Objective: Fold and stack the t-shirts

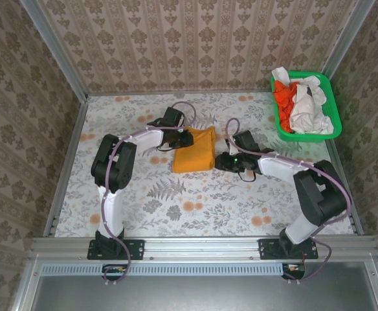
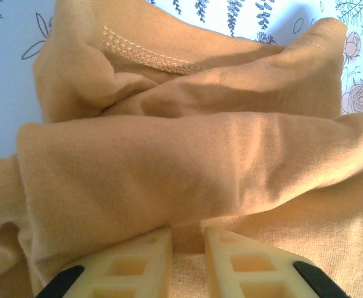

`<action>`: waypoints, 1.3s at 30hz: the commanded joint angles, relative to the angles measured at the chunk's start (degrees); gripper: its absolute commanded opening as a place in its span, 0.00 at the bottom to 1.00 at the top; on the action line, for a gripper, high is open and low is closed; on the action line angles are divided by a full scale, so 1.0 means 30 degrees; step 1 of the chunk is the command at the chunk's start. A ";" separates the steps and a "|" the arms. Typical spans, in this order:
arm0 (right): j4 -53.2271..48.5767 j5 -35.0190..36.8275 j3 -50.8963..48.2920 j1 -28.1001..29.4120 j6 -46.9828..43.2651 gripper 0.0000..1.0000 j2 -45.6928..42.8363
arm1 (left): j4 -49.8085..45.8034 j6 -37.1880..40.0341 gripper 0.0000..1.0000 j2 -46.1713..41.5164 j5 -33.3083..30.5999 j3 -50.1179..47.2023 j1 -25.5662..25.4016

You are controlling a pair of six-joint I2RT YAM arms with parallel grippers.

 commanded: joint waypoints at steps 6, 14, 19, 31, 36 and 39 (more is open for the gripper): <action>0.0656 0.2766 0.2464 0.0533 0.1651 0.86 0.1501 | -0.0747 0.0418 0.26 -0.0619 -0.0312 0.0379 0.0091; -0.0829 0.3240 0.5265 0.0974 0.2626 0.54 0.5614 | -0.0619 0.0416 0.26 -0.0539 -0.0142 0.0222 0.0104; -0.0163 0.2756 0.5116 0.1131 0.3471 0.19 0.6377 | -0.0404 0.0502 0.27 -0.1119 -0.0140 -0.0077 0.0229; 0.1362 0.2692 0.6770 0.4003 0.5908 0.11 0.7820 | -0.0255 0.0961 0.36 -0.4626 -0.0707 -0.2142 0.1996; 0.1900 0.3514 0.6938 0.4370 0.5504 0.32 0.7077 | -0.1342 0.1889 0.43 -0.6263 -0.2012 -0.2640 0.2121; 0.2390 0.4792 0.5391 0.4173 0.4271 0.63 0.5080 | -0.1864 0.2174 0.49 -0.6827 -0.2617 -0.2752 0.1734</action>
